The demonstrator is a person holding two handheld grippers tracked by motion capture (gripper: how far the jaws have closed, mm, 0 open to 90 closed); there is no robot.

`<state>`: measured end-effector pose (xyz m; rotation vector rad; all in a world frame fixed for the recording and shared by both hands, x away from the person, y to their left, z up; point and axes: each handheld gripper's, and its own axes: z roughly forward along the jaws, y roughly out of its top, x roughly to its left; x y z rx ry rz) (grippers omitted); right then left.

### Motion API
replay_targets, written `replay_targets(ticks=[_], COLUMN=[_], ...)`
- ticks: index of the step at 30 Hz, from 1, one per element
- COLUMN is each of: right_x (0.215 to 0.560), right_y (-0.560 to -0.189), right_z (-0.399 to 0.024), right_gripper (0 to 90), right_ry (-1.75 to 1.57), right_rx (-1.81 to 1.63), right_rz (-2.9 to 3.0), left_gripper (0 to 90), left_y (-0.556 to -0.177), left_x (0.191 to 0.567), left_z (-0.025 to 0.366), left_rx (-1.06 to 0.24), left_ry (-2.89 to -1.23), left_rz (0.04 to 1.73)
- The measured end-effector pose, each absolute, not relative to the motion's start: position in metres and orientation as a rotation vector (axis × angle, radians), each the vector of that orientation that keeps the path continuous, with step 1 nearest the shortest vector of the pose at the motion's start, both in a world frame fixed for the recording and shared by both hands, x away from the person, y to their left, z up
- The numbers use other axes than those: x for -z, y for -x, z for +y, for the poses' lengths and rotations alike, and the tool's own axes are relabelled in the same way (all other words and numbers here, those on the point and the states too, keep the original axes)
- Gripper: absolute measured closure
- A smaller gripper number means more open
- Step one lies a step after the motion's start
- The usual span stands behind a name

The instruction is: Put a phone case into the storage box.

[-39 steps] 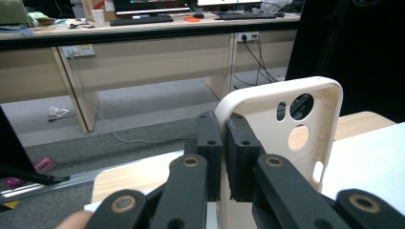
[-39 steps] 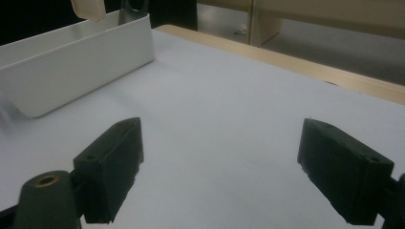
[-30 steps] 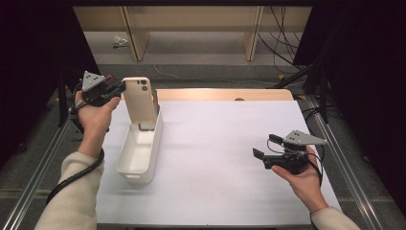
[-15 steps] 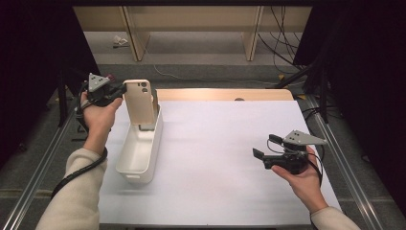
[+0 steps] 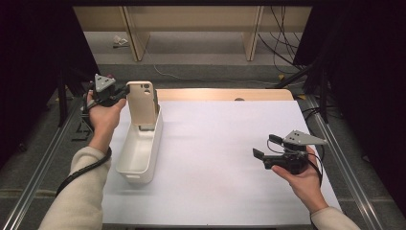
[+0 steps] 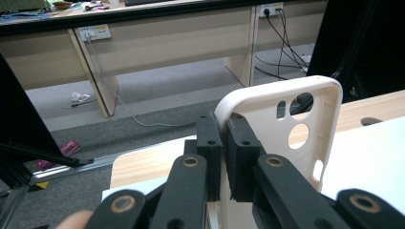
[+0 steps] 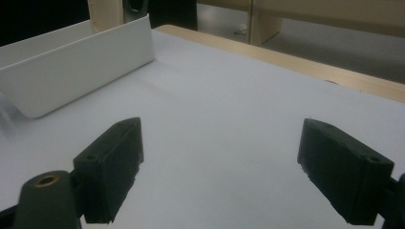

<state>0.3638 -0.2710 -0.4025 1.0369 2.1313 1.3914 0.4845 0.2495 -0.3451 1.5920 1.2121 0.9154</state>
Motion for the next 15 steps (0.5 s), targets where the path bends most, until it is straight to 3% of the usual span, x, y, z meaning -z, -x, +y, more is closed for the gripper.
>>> replay_targets(ticks=[15], right_x=[0.403], right_y=[-0.364], right_z=[-0.27], right_gripper=[16.6], right_ry=[-1.031], right_rx=[-1.388], right_rz=[2.136], left_gripper=[84.9], left_y=[-0.494], left_x=[0.367], left_z=[0.244], left_rx=[-0.902], left_ry=[-1.617], left_rz=[1.266])
